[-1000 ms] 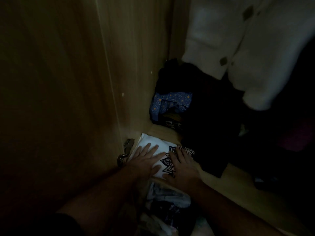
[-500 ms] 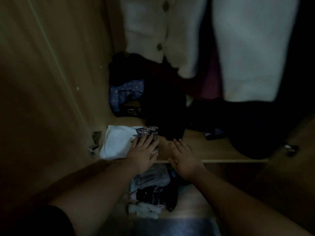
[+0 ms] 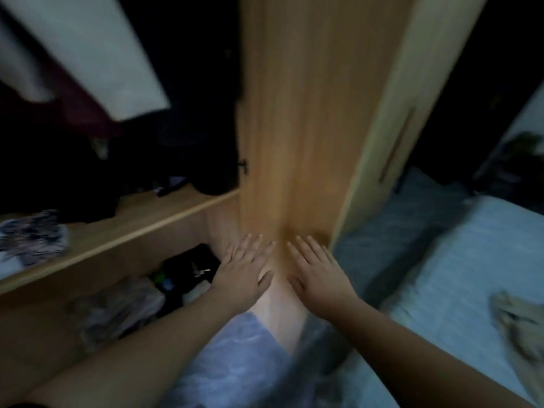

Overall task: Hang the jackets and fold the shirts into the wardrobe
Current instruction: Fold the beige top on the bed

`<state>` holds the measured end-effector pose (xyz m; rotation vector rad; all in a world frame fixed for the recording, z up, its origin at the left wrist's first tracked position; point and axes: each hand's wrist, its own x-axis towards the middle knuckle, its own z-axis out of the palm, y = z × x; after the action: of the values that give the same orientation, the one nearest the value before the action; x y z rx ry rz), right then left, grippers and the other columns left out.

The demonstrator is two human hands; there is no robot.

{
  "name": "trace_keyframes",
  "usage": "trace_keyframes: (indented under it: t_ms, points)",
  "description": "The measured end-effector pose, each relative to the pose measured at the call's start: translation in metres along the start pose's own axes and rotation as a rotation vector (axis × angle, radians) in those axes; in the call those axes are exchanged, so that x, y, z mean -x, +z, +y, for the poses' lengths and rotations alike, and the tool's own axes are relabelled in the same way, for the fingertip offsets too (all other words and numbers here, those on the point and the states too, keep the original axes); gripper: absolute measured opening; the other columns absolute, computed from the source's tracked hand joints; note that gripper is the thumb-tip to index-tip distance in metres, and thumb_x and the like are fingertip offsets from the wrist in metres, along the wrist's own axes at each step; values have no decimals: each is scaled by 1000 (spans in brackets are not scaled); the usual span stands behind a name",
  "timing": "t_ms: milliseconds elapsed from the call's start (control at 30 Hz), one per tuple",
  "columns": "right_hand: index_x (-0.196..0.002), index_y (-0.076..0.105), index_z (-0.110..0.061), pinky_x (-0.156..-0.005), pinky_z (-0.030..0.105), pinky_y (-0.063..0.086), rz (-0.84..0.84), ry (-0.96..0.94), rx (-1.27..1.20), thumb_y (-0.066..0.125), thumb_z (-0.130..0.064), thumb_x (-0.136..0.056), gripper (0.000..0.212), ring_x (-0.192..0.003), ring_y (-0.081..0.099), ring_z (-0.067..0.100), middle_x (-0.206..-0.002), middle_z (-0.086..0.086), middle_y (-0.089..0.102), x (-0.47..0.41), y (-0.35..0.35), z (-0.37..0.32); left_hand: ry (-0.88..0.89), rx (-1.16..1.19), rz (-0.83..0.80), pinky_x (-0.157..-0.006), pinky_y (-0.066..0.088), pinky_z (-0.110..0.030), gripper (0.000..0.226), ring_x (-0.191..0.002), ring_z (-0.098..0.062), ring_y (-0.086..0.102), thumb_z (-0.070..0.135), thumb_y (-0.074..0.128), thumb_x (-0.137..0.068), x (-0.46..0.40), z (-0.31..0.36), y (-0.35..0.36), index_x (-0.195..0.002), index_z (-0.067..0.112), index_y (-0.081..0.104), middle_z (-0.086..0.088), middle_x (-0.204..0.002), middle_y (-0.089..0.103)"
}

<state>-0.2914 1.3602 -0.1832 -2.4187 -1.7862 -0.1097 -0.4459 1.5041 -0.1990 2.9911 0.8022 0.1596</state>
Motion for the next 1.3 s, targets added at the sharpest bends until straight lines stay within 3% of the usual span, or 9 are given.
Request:
trace_keyframes:
  t_ms: [133, 333, 467, 533, 667, 767, 867, 1100, 1300]
  points:
    - [-150, 37, -21, -112, 50, 36, 21, 264, 24, 46, -48, -89, 67, -144, 33, 29, -155, 6, 40, 122, -20, 91, 244, 13, 8, -121, 10, -50, 68, -152, -25, 10, 59, 15, -93, -20, 146, 12, -156, 35, 10, -2, -164, 15]
    - [-158, 11, -24, -123, 43, 8, 35, 671, 65, 28, -51, -99, 67, -153, 1, 24, -166, 1, 7, 310, -53, 186, 525, 25, -65, -121, 6, -49, 77, -152, -25, 4, 62, 2, -86, -28, 321, 33, -157, 32, 9, -1, -165, 8]
    - [-155, 27, -20, -119, 46, 18, 71, 879, 127, 26, -54, -91, 72, -149, 21, 29, -160, 7, 28, 398, -71, 227, 647, 65, -69, -121, 7, -49, 79, -152, -26, 7, 62, 1, -84, -32, 404, 43, -157, 31, 10, -3, -165, 12]
    - [-154, 29, -20, -119, 47, 19, 70, 966, 125, 29, -54, -91, 71, -148, 22, 30, -159, 8, 30, 428, -74, 243, 694, 73, -72, -120, 5, -47, 78, -152, -26, 6, 62, 2, -86, -39, 436, 46, -157, 31, 8, -3, -165, 9]
    - [-154, 26, -19, -119, 46, 18, 99, 1057, 127, 41, -49, -94, 69, -149, 21, 30, -160, 9, 28, 467, -65, 272, 763, 65, -95, -121, 5, -47, 65, -152, -26, 1, 57, 18, -99, -59, 490, 65, -157, 31, 3, -3, -166, 3]
    - [-157, 19, -19, -120, 41, 10, 72, 1074, 127, 39, -48, -98, 69, -151, 12, 27, -163, 6, 20, 480, -55, 301, 796, 52, -93, -121, 9, -48, 70, -152, -28, 6, 60, 9, -94, -77, 521, 87, -157, 30, 5, -5, -165, 8]
    - [-158, 13, -21, -121, 40, 9, 29, 1095, 101, 40, -47, -99, 69, -152, 7, 25, -164, 3, 15, 484, -42, 339, 813, 46, -157, -121, 8, -48, 66, -152, -27, 3, 57, 16, -99, -103, 552, 116, -157, 30, 0, -4, -166, 4]
    - [-155, 24, -15, -118, 43, 21, -37, 1187, 22, 34, -49, -94, 70, -148, 22, 30, -160, 11, 28, 478, -4, 453, 825, 100, -281, -121, 9, -49, 79, -151, -29, 7, 61, -2, -86, -185, 624, 175, -157, 28, 6, -6, -165, 9]
    - [-157, 17, -13, -121, 40, 15, -102, 1216, -44, 42, -44, -100, 69, -150, 16, 30, -163, 10, 20, 486, 40, 518, 831, 145, -371, -121, 9, -48, 79, -151, -29, 9, 61, 1, -87, -233, 681, 229, -157, 26, 10, -7, -164, 13]
